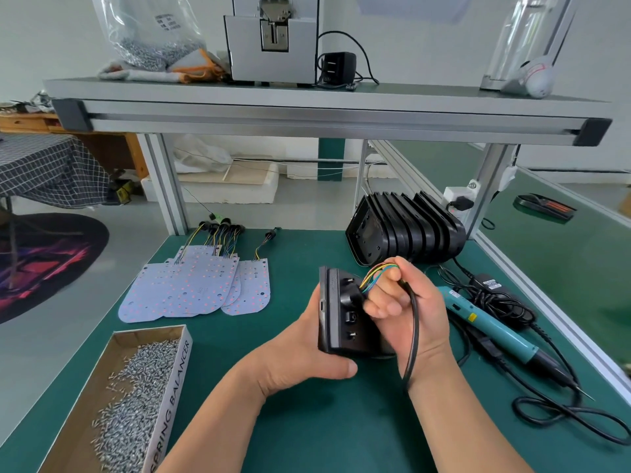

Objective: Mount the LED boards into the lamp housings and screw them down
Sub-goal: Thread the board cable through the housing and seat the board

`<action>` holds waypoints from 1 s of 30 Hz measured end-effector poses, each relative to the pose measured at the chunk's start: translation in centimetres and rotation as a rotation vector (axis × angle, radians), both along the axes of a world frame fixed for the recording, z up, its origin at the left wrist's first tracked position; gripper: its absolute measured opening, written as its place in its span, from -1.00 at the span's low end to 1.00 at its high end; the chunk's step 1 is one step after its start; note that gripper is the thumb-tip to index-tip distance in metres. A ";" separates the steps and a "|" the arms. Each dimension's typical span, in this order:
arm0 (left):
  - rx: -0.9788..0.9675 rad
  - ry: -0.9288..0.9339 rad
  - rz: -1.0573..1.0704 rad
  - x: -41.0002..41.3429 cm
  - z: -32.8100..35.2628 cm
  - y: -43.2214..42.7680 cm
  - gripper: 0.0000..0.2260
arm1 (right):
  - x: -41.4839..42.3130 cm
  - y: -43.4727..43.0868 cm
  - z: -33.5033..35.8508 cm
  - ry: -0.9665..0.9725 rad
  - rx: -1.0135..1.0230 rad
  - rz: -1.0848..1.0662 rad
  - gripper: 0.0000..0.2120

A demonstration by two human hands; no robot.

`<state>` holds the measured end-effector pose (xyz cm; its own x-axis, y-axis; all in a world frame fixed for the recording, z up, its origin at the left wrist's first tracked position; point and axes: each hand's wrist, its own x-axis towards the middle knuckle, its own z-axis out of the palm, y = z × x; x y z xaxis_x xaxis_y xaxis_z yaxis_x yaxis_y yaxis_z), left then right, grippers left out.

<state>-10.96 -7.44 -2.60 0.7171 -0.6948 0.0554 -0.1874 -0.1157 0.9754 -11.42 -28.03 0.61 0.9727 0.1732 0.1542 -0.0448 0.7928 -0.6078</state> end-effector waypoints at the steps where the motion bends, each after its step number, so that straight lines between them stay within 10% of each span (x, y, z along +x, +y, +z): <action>1: 0.017 -0.022 0.023 0.0 -0.2 -0.3 -0.04 | 0.0 0.0 0.1 0.021 -0.002 -0.010 -0.66; 11: 0.179 -0.464 0.326 0.4 -0.1 -0.9 0.23 | 0.7 -0.2 -0.2 0.046 -0.255 -0.209 -0.82; 20: 0.162 -0.503 0.452 0.7 -0.1 -1.5 0.18 | -0.5 -1.2 0.1 -0.205 -0.783 -0.165 -0.49; 30: 0.048 -0.469 0.400 -0.6 1.4 -1.4 0.36 | -0.6 -0.6 0.6 -0.123 -0.626 -0.295 -0.73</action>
<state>-11.56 -8.84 -1.18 0.8294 -0.3864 0.4035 -0.5283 -0.3073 0.7915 -12.03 -28.60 1.19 0.9746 -0.0027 0.2239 0.2168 0.2605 -0.9408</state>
